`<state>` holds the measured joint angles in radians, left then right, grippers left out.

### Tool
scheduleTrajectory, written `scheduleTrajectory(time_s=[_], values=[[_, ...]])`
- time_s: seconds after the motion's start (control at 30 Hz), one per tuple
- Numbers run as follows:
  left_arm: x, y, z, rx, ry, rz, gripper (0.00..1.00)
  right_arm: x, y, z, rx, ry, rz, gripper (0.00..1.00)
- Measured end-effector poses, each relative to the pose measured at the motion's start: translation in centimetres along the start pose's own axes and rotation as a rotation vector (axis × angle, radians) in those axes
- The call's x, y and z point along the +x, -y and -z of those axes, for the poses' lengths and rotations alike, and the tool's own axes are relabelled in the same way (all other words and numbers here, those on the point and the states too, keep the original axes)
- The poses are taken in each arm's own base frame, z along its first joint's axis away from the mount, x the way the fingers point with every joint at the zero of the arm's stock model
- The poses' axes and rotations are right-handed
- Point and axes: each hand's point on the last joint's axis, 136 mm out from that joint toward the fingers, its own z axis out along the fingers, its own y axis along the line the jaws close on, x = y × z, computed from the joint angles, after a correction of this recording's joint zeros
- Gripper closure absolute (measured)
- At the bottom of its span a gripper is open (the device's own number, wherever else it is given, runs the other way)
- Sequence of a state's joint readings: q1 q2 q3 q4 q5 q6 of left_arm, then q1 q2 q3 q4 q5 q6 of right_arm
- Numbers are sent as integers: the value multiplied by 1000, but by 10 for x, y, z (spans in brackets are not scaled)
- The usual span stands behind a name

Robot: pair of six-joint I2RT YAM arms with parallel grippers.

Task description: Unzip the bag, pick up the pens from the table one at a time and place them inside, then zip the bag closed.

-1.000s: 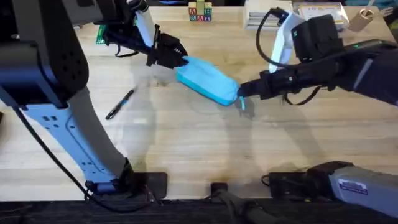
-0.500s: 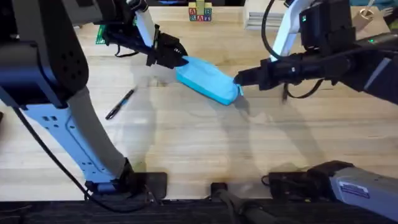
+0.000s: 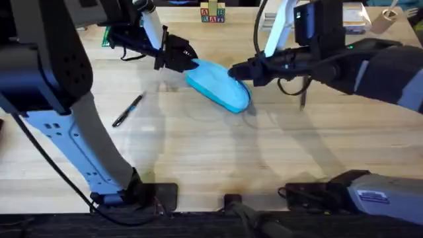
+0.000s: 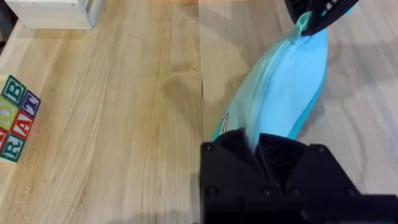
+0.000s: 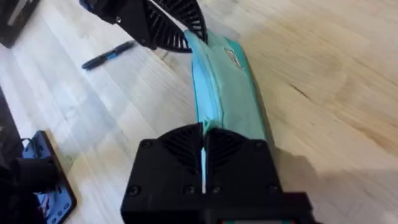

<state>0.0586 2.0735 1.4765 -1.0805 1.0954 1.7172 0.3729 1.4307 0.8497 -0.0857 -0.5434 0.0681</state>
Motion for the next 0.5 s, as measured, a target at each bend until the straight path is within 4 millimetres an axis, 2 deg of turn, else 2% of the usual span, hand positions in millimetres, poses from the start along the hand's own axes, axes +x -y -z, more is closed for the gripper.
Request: scheduleTrajectory(time_s=[0.2, 0.5], values=[[0, 0, 0, 0, 0, 0, 958, -10, -6, -8, -21, 37, 31, 971], [0, 0, 1, -1, 0, 1, 958, -26, -18, -37, -69, 117, 116, 971]])
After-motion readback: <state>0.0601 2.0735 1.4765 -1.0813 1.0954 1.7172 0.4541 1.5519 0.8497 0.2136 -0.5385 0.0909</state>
